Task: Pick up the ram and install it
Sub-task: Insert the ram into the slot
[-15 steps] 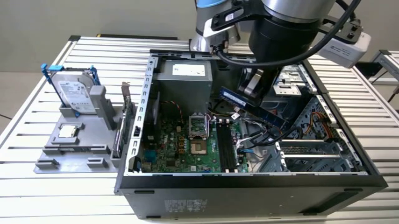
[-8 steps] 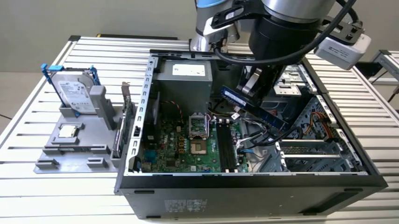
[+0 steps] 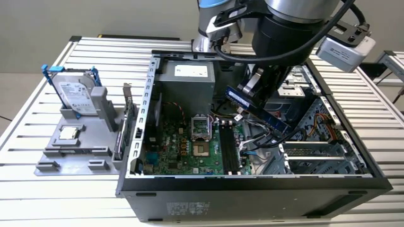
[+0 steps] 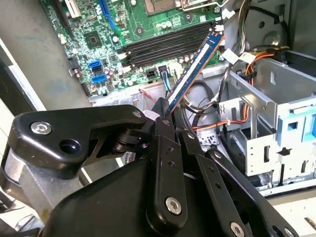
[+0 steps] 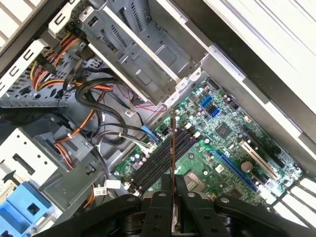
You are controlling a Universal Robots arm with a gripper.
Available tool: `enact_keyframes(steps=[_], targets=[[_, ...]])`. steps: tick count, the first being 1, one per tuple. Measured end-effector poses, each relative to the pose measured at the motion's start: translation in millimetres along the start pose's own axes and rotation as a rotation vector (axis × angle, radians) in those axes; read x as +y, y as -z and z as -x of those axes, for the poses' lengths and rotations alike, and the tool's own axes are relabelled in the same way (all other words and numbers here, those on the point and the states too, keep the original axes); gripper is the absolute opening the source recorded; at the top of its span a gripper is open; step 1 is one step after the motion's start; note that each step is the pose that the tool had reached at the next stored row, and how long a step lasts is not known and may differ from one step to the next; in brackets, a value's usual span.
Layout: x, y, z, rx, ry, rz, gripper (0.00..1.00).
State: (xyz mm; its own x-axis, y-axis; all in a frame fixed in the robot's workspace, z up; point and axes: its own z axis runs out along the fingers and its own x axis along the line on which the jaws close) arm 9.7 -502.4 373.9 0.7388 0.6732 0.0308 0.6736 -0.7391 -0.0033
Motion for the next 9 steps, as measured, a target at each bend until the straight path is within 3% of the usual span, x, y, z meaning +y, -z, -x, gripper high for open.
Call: enact_keyframes(steps=[9], targets=[[0.0, 0.0, 0.0, 0.0003, -0.064, 0.0020, 0.00]])
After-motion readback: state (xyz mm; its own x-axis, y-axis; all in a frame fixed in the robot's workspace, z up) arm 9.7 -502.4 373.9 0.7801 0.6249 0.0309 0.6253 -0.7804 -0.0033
